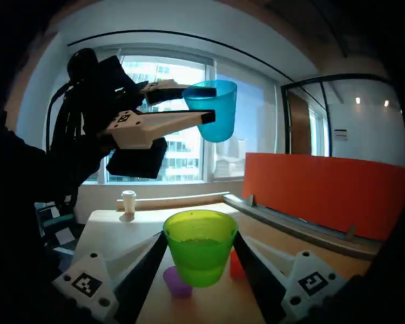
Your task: Pour water
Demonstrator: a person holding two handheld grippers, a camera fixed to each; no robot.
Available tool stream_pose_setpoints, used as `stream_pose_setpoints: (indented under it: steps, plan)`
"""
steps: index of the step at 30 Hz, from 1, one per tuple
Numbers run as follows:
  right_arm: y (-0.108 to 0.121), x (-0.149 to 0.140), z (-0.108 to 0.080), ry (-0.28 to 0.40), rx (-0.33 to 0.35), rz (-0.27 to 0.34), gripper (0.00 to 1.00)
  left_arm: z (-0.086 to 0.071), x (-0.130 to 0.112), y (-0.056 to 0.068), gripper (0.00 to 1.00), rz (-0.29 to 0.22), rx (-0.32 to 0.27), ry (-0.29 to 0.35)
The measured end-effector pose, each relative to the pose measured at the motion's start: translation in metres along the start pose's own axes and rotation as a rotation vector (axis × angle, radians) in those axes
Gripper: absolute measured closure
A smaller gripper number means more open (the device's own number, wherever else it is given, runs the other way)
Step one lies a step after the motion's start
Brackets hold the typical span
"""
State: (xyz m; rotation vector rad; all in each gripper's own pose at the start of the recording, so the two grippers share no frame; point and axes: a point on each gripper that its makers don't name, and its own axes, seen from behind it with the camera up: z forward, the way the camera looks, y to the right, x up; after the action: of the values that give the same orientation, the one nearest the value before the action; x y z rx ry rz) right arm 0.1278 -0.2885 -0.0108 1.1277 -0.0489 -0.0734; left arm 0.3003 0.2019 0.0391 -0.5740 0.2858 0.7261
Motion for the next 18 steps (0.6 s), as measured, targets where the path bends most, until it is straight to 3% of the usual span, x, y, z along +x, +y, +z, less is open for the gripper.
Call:
stream_pose_setpoints:
  steps: [5,8,13,18]
  plan:
    - [0.0011,0.0011,-0.0011,0.006,-0.005,0.001,0.1,-0.0034,0.0083,-0.0015,0.16,-0.225,-0.031,0.039]
    - [0.0008,0.0029,-0.0018,0.01,-0.006,0.001,0.1,-0.0049,0.0081,-0.005,0.15,-0.333,-0.036,0.047]
    - [-0.0004,0.0052,-0.0032,0.014,-0.007,-0.002,0.1,-0.0075,0.0069,-0.0049,0.15,-0.483,-0.059,0.057]
    - [-0.0007,0.0077,-0.0033,0.016,-0.01,-0.006,0.1,-0.007,0.004,-0.0062,0.15,-0.6,-0.067,0.058]
